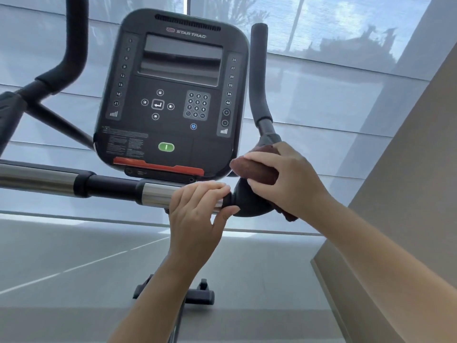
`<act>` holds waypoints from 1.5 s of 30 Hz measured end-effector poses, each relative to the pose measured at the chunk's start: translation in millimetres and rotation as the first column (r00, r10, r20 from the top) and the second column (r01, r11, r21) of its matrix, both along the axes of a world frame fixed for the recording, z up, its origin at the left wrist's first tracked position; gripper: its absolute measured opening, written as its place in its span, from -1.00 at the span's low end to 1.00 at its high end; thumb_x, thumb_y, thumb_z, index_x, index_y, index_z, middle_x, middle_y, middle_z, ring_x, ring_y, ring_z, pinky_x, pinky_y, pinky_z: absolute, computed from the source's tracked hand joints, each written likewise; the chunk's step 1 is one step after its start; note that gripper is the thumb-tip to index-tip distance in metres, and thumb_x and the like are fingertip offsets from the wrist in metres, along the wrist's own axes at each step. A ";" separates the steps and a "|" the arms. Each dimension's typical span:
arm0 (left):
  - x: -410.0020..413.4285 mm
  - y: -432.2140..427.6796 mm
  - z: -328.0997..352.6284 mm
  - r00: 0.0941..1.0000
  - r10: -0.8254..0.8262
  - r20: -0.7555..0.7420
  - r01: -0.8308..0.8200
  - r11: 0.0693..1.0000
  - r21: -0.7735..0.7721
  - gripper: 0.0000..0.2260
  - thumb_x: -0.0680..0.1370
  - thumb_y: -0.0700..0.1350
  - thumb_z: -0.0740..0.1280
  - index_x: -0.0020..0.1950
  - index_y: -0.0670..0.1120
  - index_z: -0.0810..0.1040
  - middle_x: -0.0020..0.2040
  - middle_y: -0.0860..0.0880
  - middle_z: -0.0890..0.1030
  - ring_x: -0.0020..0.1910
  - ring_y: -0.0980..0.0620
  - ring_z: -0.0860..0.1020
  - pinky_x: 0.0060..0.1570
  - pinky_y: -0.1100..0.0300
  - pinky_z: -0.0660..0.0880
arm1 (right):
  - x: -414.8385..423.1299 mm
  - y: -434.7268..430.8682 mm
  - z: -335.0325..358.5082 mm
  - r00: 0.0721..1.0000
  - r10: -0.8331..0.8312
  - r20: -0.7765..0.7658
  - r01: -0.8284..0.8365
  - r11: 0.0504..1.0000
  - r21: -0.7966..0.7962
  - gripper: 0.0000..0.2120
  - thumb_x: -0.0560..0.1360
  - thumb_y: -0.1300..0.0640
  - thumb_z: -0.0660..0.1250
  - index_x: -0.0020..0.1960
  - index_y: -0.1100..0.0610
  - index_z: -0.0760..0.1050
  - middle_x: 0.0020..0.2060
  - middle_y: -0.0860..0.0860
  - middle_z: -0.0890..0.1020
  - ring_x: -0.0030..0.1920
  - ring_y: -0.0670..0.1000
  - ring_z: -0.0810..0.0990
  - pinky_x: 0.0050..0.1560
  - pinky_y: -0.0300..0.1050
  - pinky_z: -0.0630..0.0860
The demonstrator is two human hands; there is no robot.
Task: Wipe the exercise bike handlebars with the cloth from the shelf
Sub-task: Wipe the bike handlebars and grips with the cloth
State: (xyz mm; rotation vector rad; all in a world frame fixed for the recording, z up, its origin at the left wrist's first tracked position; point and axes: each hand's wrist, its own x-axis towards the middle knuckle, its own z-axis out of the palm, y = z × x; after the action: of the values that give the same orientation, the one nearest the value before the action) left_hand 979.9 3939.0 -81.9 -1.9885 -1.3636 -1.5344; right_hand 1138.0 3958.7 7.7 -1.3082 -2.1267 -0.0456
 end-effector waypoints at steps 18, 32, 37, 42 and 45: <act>-4.5 -1.9 26.8 0.994 -0.086 -0.071 0.072 0.980 -0.188 -0.65 0.35 0.13 0.34 -0.23 -0.18 0.62 -0.22 -0.03 0.65 -0.19 -0.08 0.58 -0.11 0.06 0.37 | 29.7 12.2 -22.8 0.917 -0.018 -0.398 0.052 0.996 0.076 -0.64 0.33 0.12 0.43 0.11 -0.10 0.57 0.00 -0.04 0.49 0.01 -0.09 0.49 0.09 -0.28 0.44; 30.8 93.6 111.8 0.985 -0.152 -0.077 0.126 0.953 -0.274 -0.72 0.38 0.06 0.42 -0.04 -0.11 0.63 -0.09 0.01 0.63 -0.09 0.07 0.55 -0.03 0.25 0.40 | 78.9 99.1 2.5 0.677 0.210 -0.705 -0.187 0.976 0.111 -0.64 0.38 0.29 0.43 0.01 -0.12 0.53 -0.03 0.01 0.57 -0.38 0.03 0.62 -0.49 -0.09 0.57; 52.6 158.2 130.2 0.982 -0.113 -0.153 0.062 0.950 -0.305 -0.64 0.42 -0.02 0.43 0.17 -0.10 0.55 0.07 0.02 0.55 0.05 0.02 0.52 0.14 0.17 0.39 | 85.2 168.9 14.2 0.619 0.311 -0.721 -0.281 0.945 0.166 -0.65 0.37 0.26 0.43 -0.03 -0.13 0.45 -0.11 -0.03 0.58 -0.43 0.06 0.59 -0.54 -0.11 0.52; 54.0 195.7 138.9 0.965 -0.127 -0.227 0.006 0.883 -0.469 -0.48 0.36 0.07 0.46 0.28 -0.01 0.46 0.21 0.10 0.43 0.14 0.13 0.42 0.10 0.40 0.27 | 53.0 239.4 68.9 0.570 0.468 -0.675 -0.214 0.878 0.428 -0.72 0.36 0.23 0.44 0.02 0.00 0.52 0.03 0.04 0.50 -0.12 -0.24 0.54 -0.15 -0.34 0.52; 49.2 200.9 133.9 0.979 -0.138 -0.149 0.047 0.869 -0.492 -0.51 0.36 0.06 0.46 0.25 0.00 0.49 0.16 0.17 0.43 0.12 0.23 0.41 0.02 0.64 0.19 | 27.9 275.0 109.1 0.630 0.500 -0.595 -0.185 0.840 0.510 -0.73 0.37 0.18 0.43 0.07 0.10 0.54 0.04 0.04 0.46 0.04 -0.14 0.50 0.10 -0.20 0.49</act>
State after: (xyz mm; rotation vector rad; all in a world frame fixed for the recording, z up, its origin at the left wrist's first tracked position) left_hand 1029.1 4139.9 52.0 -2.4473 -1.7251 -1.0746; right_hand 1165.8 4233.7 116.9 -0.4936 -1.5226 0.1594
